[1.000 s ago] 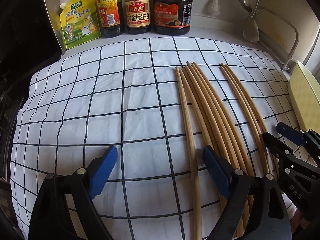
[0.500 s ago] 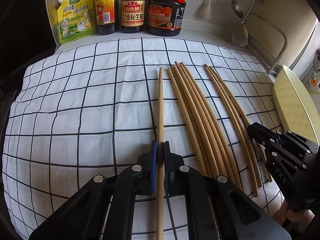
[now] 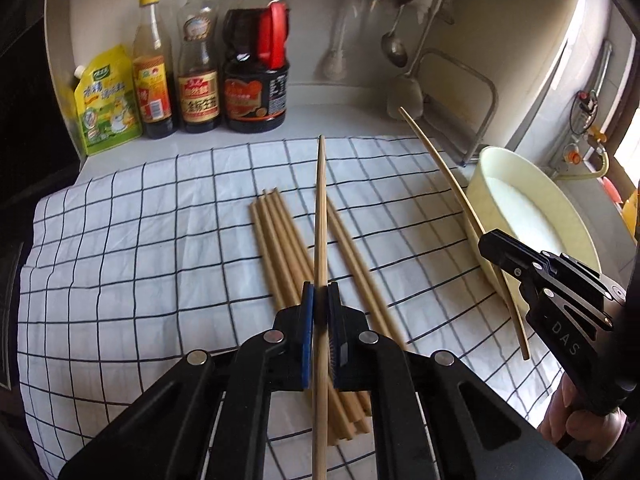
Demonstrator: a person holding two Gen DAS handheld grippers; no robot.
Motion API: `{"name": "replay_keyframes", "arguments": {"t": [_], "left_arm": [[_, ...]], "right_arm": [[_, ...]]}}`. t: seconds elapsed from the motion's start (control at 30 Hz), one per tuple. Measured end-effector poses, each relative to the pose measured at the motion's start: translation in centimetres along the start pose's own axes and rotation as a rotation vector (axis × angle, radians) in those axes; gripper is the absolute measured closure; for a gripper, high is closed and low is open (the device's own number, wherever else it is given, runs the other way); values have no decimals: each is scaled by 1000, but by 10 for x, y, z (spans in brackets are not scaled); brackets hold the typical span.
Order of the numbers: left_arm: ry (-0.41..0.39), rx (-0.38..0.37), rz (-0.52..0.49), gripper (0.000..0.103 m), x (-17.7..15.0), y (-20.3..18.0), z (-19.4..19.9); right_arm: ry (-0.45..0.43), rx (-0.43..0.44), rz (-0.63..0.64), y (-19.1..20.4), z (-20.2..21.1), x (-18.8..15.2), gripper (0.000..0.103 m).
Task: Organize utensils
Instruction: 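Carry the held chopsticks with both tools over the white water basin, then open both tools to drop the chopsticks into the basin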
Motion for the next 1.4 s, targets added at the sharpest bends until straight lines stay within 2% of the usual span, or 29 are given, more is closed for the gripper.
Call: {"name": "replay_keyframes", "arguments": {"t": [0.27,0.37,0.53,0.73,1.0,1.03,1.1,1.17,1.2,1.27,1.4], "left_arm": [[-30,-146,-115,96,36,-91,-1],[-20,-196,-151,96,45,-128,-12],[18,-254,-217,96,48,-189,-31],[54,-243,-273,95,49,-238,-61],[106,-212,-302,94,46,-253,-89],[112,-208,-296,92,46,-252,-91],[118,-196,-282,73,48,-248,-93],[96,-185,-265,30,51,-242,-89],[70,-182,-254,26,54,-239,-85],[37,-152,-251,26,59,-233,-79],[33,-131,-222,26,66,-221,-75]], "right_arm": [[-69,-130,-175,-91,49,6,97],[-61,-184,-226,-123,57,2,97],[-39,-226,-311,-169,62,-12,97],[12,-233,-375,-200,49,-29,97],[19,-243,-407,-214,48,-37,97],[20,-248,-407,-214,48,-36,97],[15,-256,-412,-215,50,-36,94],[4,-267,-418,-217,53,-35,92],[0,-269,-418,-217,55,-35,92],[-4,-273,-416,-217,57,-33,92],[-11,-276,-408,-214,60,-31,92]]}}
Point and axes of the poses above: each gripper's, at about its wrist camera, not at the fingertips, and z roughly against the way its jaws point, y to its left, x to its top, the point moved 4 cm from there along -z, roughly the way its jaws point, and after that the axes turned 2 degrees about z, right-handed, at the moved point
